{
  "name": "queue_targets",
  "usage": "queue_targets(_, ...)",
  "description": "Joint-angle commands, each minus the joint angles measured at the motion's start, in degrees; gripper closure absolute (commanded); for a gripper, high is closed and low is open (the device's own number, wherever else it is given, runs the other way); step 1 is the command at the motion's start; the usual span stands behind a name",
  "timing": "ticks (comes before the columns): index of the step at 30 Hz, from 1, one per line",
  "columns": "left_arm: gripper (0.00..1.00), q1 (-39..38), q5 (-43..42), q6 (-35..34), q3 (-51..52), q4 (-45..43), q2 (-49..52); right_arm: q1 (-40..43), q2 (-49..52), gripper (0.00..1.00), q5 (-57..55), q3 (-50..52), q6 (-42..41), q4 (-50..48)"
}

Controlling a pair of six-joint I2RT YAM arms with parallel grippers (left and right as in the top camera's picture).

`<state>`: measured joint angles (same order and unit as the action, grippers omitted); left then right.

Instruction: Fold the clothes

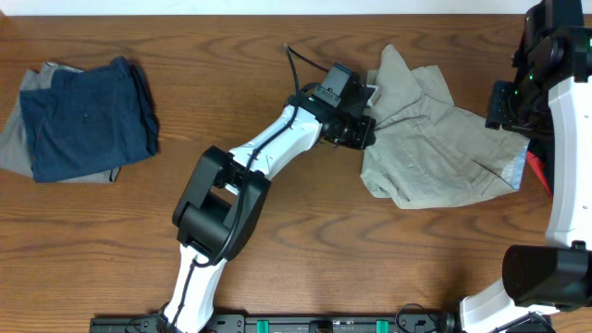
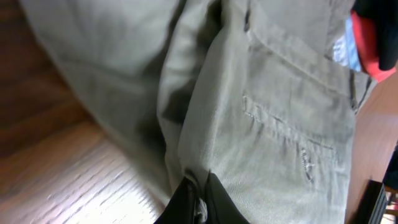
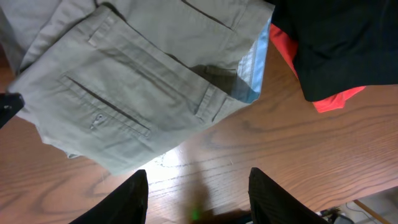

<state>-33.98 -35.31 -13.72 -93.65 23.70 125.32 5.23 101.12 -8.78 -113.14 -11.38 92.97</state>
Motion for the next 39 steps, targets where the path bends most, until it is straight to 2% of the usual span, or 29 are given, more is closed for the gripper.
queue_targets(1, 0.94, 3.52, 0.0, 2.67, -3.45, 4.5, -1.14, 0.48, -0.31, 0.5, 0.0, -0.09, -0.31, -0.42)
queue_targets(3, 0.94, 6.36, 2.6, 5.95, -7.3, 9.7, -2.45, 0.48, -0.31, 0.49, 0.02, -0.09, -0.33, -0.7)
queue_targets(6, 0.94, 11.17, 11.5, 9.7, -15.72, 17.86, -3.96, 0.48, -0.28, 0.47, 0.04, -0.09, -0.37, -1.05)
queue_targets(9, 0.93, 16.02, 19.1, 10.05, -24.92, 24.63, -4.17, 0.48, -0.28, 0.44, 0.87, -0.09, -0.35, -1.25)
queue_targets(10, 0.85, 17.77, 19.52, 10.05, -27.41, 26.84, -4.2, 0.48, -0.28, 0.41, 1.95, -0.09, -0.33, -1.29)
queue_targets(11, 0.67, 19.02, 19.39, 10.01, -28.89, 28.59, -4.24, 0.48, -0.28, 0.39, 2.8, -0.09, -0.28, -1.31)
queue_targets(13, 0.17, 21.64, 19.37, 9.53, -30.86, 32.94, -4.28, 0.37, -0.28, 0.36, 4.66, -0.07, 0.57, -1.49)
queue_targets(14, 0.02, 22.67, 19.37, 8.79, -30.95, 34.73, -4.35, 0.33, -0.28, 0.36, 5.6, 0.02, 1.31, -1.68)
queue_targets(18, 0.02, 24.98, 18.91, 3.72, -30.05, 41.57, -4.33, 0.33, -0.28, 0.34, 8.2, 1.14, 2.89, -3.19)
queue_targets(23, 0.02, 22.64, 12.98, 4.96, -29.11, 43.36, -4.33, 0.33, -0.28, 0.32, 9.49, 5.66, 2.89, -6.12)
queue_targets(29, 0.02, 15.34, 13.05, 5.07, -27.65, 43.3, -2.71, 0.33, -0.28, 0.33, 11.52, 14.58, 2.91, -11.8)
queue_targets(32, 0.02, 11.21, 13.73, 5.05, -26.34, 42.99, -0.81, 0.33, -0.28, 0.33, 16.46, 19.98, 5.09, -16.0)
queue_targets(39, 0.02, 4.48, 15.34, 5.07, -25.55, 42.32, 3.58, -0.17, -0.28, 0.34, 25.88, 32.98, 9.86, -30.42)
